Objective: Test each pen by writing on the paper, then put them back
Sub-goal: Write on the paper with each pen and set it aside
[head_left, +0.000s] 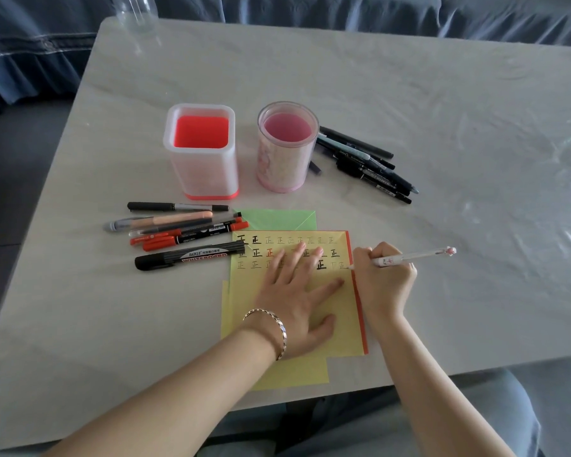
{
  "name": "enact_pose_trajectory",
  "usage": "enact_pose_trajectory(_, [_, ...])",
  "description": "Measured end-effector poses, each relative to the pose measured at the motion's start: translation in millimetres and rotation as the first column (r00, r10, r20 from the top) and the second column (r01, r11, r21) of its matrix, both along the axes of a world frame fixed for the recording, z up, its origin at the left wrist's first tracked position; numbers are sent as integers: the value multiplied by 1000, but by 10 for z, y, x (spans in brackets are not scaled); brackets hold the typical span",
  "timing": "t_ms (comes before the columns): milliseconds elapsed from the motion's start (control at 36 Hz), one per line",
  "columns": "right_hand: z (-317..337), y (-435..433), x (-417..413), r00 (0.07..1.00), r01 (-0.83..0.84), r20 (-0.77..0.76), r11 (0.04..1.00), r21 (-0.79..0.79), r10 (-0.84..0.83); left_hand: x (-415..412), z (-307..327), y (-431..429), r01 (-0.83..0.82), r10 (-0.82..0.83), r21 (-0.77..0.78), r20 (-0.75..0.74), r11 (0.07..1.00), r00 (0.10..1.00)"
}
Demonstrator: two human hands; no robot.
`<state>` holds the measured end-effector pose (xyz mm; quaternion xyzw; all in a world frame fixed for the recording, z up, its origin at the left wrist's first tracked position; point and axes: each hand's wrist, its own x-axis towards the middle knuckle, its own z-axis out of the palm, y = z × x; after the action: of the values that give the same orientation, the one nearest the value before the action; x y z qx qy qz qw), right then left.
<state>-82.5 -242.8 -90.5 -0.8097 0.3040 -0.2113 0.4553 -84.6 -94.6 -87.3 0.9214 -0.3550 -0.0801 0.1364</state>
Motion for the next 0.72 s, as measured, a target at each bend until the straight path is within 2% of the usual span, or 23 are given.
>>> enact_pose_trajectory(111, [19, -5, -5, 1000, 22, -6, 999, 27, -22, -5, -15, 2, 2, -1, -7, 13, 1000, 1000])
enact_pose_trajectory(194, [51, -6, -5, 994, 82, 64, 986, 142, -91, -8, -42, -6, 0, 0, -8, 30, 1000, 1000])
enact_pose_trajectory(306, [114, 8, 7, 979, 106, 148, 974, 202, -138, -6, -75, -9, -24, 25, -31, 60, 999, 998])
enact_pose_trajectory(472, [163, 4, 4, 979, -10, 197, 960, 278, -47, 11, -92, 60, -36, 44, -126, 64, 991, 997])
enact_pose_trajectory(611, [220, -35, -83, 973, -130, 226, 917, 377, 45, -13, -74, 327, -40, 47, -66, 114, 997, 992])
enact_pose_trajectory(722, [371, -76, -143, 963, -138, 263, 938, 317, 53, -24, -63, 594, -88, 93, -57, 101, 994, 991])
